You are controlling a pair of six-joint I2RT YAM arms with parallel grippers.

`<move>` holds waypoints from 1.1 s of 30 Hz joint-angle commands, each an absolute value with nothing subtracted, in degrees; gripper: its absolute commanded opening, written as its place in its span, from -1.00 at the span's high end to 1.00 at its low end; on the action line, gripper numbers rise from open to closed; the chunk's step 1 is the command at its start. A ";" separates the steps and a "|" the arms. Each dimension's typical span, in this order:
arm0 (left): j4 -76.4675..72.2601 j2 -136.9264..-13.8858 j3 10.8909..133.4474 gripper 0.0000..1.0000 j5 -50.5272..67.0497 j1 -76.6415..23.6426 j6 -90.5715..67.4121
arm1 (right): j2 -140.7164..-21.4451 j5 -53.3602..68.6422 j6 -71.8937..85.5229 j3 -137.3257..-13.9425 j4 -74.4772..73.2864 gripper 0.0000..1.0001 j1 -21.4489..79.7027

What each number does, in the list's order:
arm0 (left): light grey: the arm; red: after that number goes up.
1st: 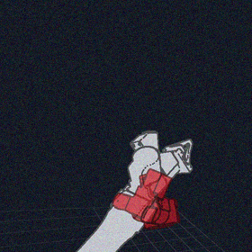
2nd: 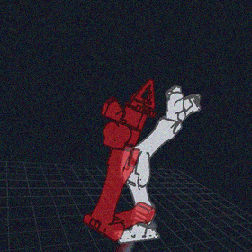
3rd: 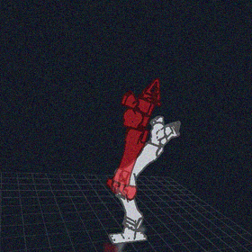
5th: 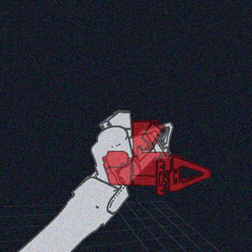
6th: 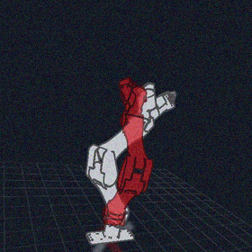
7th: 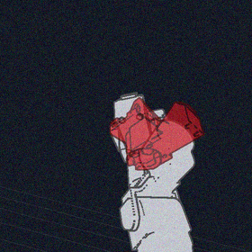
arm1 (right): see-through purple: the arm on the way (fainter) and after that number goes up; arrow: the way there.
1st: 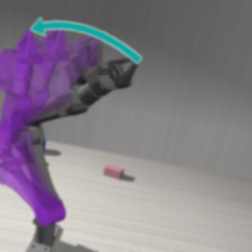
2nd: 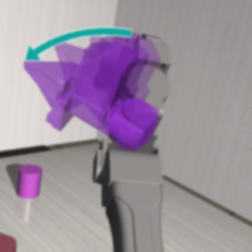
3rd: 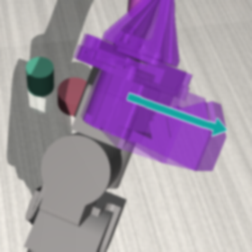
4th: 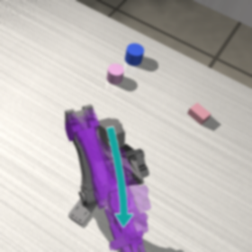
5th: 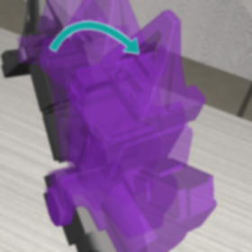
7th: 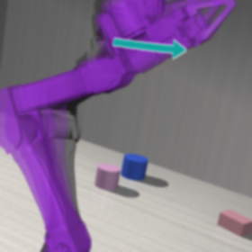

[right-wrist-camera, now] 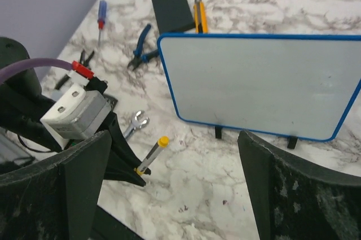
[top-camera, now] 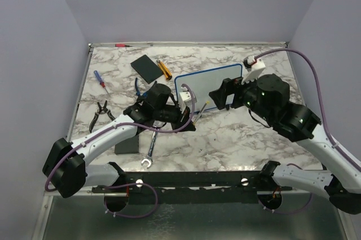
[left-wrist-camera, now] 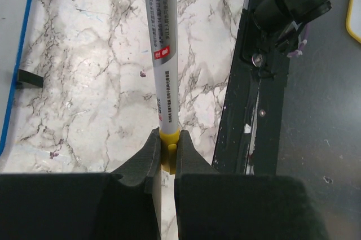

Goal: Write a sentence on the whiteboard
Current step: Open the whiteboard marker at the center of the board.

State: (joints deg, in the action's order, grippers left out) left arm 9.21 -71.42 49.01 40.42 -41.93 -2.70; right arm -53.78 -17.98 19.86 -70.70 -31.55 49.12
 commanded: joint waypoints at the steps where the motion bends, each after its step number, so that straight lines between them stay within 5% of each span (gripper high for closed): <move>1: 13.28 -71.74 50.93 1.00 40.60 -43.92 1.62 | -59.02 0.25 18.15 -74.28 -43.83 -0.92 44.47; 15: 15.88 -71.46 51.24 1.00 37.67 -48.63 3.25 | -70.39 33.32 15.91 -75.41 -47.68 -0.36 34.74; 23: 16.70 -71.76 51.68 1.00 36.17 -48.78 3.53 | -75.84 39.51 13.43 -72.69 -50.04 -0.01 34.88; 33: 16.96 -71.86 51.78 1.00 35.94 -48.85 3.78 | -76.00 41.67 13.51 -71.37 -48.24 0.13 34.89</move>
